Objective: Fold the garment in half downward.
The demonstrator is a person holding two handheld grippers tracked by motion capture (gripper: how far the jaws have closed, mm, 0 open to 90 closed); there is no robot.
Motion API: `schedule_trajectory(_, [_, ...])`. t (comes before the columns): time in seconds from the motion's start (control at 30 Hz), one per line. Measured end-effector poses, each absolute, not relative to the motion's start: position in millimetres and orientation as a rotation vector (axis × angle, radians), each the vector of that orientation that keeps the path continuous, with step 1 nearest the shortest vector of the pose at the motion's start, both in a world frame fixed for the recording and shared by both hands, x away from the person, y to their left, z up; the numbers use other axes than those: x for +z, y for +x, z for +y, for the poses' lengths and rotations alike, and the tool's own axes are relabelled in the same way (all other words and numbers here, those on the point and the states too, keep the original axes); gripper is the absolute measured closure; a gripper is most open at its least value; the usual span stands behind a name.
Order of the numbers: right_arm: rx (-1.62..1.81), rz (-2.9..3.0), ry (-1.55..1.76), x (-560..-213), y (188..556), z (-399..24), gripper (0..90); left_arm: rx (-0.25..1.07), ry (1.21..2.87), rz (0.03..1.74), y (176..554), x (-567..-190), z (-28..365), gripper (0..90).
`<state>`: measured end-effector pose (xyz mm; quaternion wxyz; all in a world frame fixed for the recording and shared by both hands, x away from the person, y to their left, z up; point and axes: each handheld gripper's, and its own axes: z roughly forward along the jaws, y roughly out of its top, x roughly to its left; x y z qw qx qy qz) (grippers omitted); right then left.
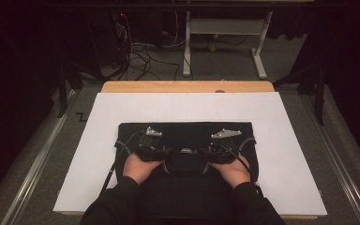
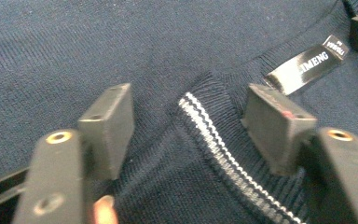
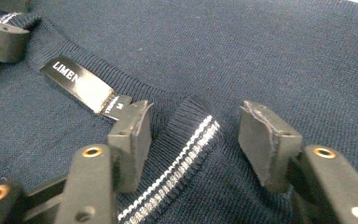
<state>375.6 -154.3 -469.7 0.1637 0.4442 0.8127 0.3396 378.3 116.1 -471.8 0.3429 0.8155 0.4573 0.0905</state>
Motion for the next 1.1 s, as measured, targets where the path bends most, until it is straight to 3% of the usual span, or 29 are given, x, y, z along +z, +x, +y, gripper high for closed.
schedule_trajectory(0.2, [0.966, 2.327, 1.233, -470, 371, -154, 66.3, 0.213, 2.098, 1.166, 375, -472, 118, 62.2])
schedule_trajectory(0.33, [0.971, 2.33, 1.214, -468, 370, -156, 77.6, 0.234, 2.087, 1.16, 372, -470, 120, 70.7])
schedule_trajectory(0.63, [1.123, 2.228, 1.09, -456, 340, -164, 79.6, 0.3, 1.999, 1.057, 340, -454, 132, 71.9])
schedule_trajectory(1.1, [1.256, 2.188, 0.954, -445, 285, -180, 79.4, 0.28, 1.975, 0.913, 286, -442, 144, 71.7])
